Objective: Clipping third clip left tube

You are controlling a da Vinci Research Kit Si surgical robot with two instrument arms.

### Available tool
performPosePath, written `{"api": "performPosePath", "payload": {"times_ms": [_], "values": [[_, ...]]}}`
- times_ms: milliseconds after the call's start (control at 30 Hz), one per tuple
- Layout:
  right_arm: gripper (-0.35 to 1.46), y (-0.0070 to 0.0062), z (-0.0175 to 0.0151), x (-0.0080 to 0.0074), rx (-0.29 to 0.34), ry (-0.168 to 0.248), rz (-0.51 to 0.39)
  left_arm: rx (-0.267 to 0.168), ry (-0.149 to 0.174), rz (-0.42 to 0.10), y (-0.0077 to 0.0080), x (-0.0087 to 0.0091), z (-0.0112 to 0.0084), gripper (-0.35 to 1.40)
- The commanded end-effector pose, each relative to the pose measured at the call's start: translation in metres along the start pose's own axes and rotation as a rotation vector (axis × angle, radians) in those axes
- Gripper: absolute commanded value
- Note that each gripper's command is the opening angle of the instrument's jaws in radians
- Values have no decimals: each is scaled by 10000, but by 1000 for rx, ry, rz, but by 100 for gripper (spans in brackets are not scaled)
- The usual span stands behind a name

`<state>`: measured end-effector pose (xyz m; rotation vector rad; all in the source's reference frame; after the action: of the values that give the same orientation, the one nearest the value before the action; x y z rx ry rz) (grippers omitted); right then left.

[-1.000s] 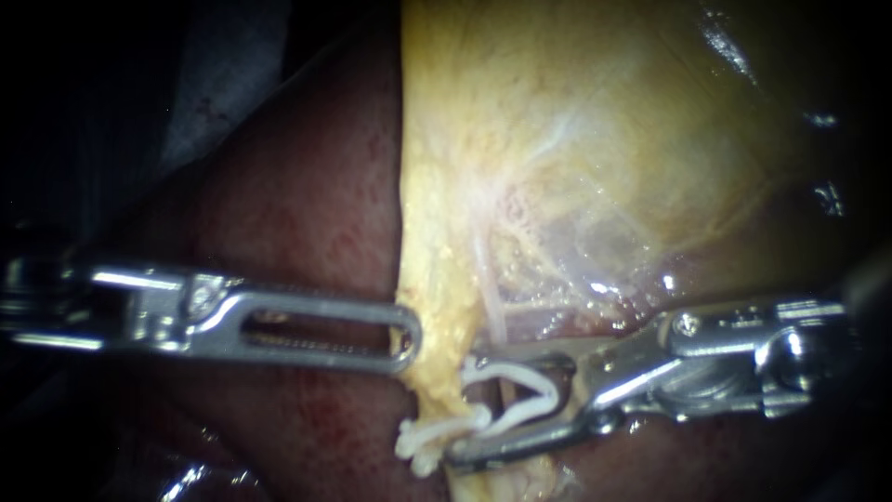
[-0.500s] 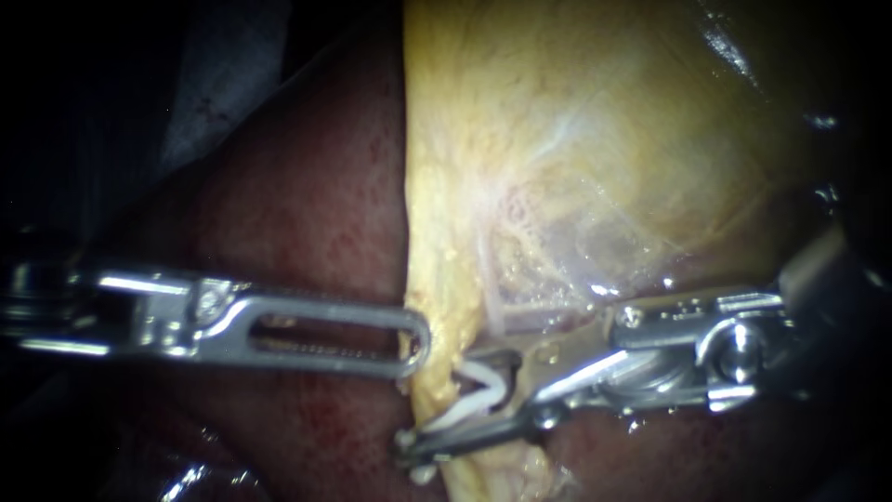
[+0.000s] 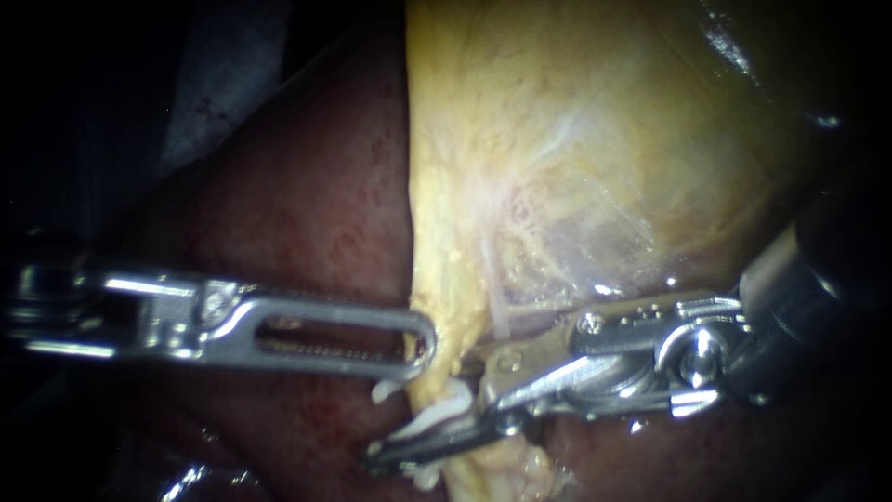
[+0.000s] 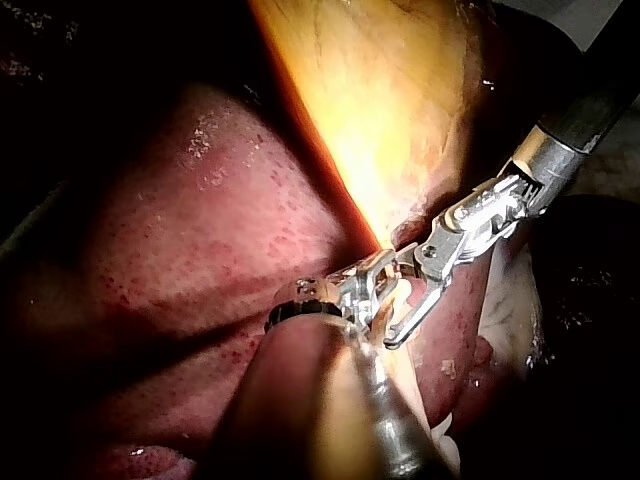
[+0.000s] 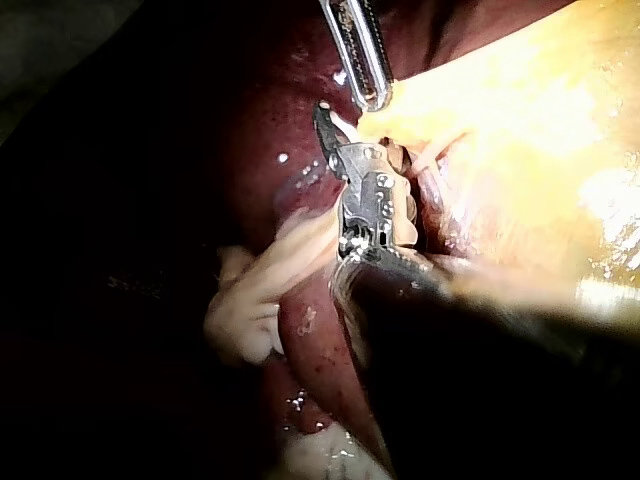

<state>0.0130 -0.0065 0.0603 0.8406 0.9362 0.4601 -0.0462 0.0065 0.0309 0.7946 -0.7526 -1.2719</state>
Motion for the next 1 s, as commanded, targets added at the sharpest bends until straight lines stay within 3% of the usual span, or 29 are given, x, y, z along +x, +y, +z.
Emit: {"api": "performPosePath", "payload": {"times_ms": [33,433,767,833,900,1000], "values": [[53,0,-2,2,0,0,1,1,0,0,0,0,0,-35],[51,-1,-18,22,7,3,13,0,-1,1,1,0,2,-35],[46,-1,-20,23,8,4,19,1,1,1,1,1,3,-35],[35,-1,-21,23,10,6,55,1,1,1,1,1,3,-35],[7,-1,-24,21,14,9,119,1,1,1,1,1,3,-35],[-17,-1,-26,18,17,10,146,1,1,1,1,1,3,-35]]}}
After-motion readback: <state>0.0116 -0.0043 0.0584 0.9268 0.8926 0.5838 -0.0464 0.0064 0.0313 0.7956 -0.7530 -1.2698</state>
